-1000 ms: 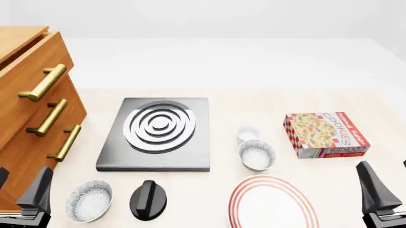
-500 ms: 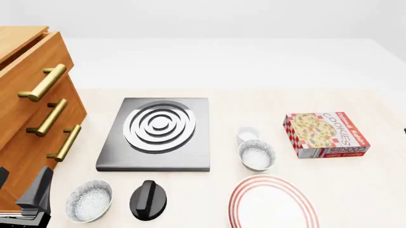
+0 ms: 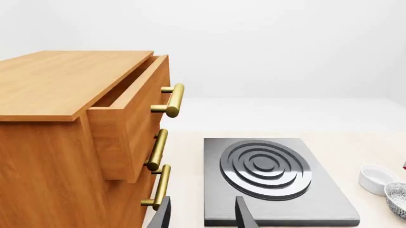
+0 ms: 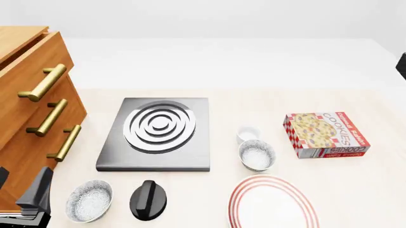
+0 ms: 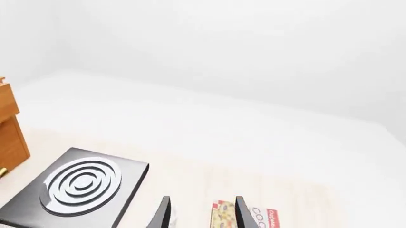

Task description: Pick the akita bowl between the plate and the ramekin and place it on the plate.

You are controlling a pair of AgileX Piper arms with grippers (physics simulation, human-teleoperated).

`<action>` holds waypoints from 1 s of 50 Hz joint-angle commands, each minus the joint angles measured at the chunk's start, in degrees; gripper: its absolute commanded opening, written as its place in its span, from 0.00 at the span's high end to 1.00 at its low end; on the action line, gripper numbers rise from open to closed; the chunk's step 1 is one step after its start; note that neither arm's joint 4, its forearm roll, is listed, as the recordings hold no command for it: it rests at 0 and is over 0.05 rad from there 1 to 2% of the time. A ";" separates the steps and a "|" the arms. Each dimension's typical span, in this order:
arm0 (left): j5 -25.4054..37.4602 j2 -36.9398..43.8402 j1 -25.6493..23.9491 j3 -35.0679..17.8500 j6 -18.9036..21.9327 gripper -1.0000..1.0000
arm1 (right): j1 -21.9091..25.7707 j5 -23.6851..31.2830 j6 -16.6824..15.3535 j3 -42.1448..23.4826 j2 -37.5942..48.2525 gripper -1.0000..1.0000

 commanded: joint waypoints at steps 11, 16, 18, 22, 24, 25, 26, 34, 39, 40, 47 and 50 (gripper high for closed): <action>0.00 0.00 0.00 0.00 0.00 0.00 | 0.57 14.44 -2.53 -18.51 17.42 0.00; 0.00 0.00 0.00 0.00 0.00 0.00 | 0.97 15.70 -2.59 -19.08 21.50 0.00; 0.00 0.00 0.00 0.00 0.00 0.00 | 1.47 16.22 -1.08 -19.31 23.82 0.00; 0.00 0.00 0.00 0.00 0.00 0.00 | 2.51 16.93 0.75 -19.21 27.93 0.00; 0.00 0.00 0.00 0.00 0.00 0.00 | 1.78 16.26 1.07 -18.89 29.97 0.00; 0.00 0.00 0.00 0.00 0.00 0.00 | 1.09 15.92 0.36 -18.42 31.07 0.00; 0.00 0.00 0.00 0.00 0.00 0.00 | 1.29 15.90 0.45 -18.17 31.96 0.00; 0.00 0.00 0.00 0.00 0.00 0.00 | 0.65 13.73 1.12 -19.15 36.94 0.00; 0.00 0.00 0.00 0.00 0.00 0.00 | -0.99 12.17 -0.06 -17.49 39.32 0.00; 0.00 0.00 0.00 0.00 0.00 0.00 | -1.52 11.84 -0.49 -16.91 39.98 0.00; 0.00 0.00 0.00 0.00 0.00 0.00 | -0.04 9.84 2.62 -14.45 43.47 0.00; 0.00 0.00 0.00 0.00 0.00 0.00 | -0.27 9.01 2.27 -13.32 43.95 0.00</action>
